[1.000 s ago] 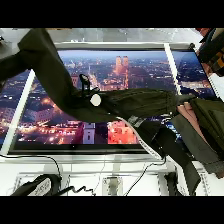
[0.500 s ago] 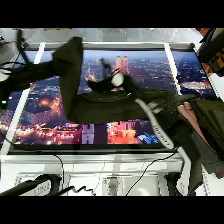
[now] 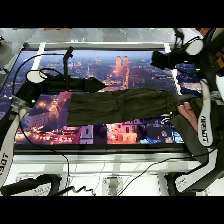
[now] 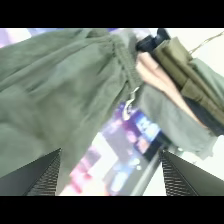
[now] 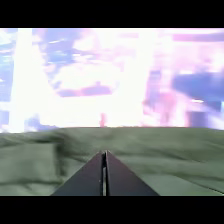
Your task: Fold the clothes and pants, and hang the long-sleeved shirts on hangers.
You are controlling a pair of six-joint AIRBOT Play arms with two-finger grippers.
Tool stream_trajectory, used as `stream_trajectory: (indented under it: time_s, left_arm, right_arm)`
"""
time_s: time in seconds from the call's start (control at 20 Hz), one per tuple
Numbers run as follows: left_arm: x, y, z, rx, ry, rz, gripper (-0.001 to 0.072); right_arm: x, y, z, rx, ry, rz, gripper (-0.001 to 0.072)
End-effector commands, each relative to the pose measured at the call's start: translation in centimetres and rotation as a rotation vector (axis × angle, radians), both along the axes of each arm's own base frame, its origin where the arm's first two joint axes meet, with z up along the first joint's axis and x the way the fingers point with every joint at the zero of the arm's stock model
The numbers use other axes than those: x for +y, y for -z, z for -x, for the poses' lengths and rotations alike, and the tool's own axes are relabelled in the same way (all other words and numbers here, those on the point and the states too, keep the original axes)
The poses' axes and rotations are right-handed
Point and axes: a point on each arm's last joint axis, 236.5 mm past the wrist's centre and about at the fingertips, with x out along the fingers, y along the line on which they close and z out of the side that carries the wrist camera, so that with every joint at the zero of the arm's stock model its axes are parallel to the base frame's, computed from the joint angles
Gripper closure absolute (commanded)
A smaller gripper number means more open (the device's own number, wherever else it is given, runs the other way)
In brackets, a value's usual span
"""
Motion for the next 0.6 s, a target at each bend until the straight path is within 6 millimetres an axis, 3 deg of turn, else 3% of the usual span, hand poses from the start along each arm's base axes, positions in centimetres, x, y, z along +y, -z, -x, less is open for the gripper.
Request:
stream_trajectory:
  time_s: [0.0,0.15,0.2,0.3,0.4,0.55]
  left_arm:
    - [5.9,2.0,-1.6,0.000,-0.076,-0.125,-0.0009]
    - [15.6,4.7,-3.8,0.076,-0.261,-0.232,-0.0006]
    - [18.7,6.3,-3.6,0.112,-0.292,-0.287,-0.0006]
    - [23.0,9.7,-2.6,0.209,-0.309,-0.372,-0.0005]
    - [25.4,13.1,-2.5,0.300,-0.328,-0.388,-0.0005]
    - [25.7,18.6,-2.9,0.420,-0.315,-0.360,-0.0005]
  right_arm:
    - [-3.5,0.0,2.8,0.061,-0.053,0.071,0.0686]
    - [-3.0,1.2,3.1,0.089,-0.063,0.061,0.0685]
    - [-2.7,1.8,3.2,0.103,-0.068,0.058,0.0685]
    - [-2.1,2.8,3.5,0.124,-0.079,0.056,0.0685]
    - [-1.4,3.2,3.7,0.135,-0.093,0.056,0.0686]
    - [0.7,3.1,4.0,0.133,-0.132,0.055,0.0685]
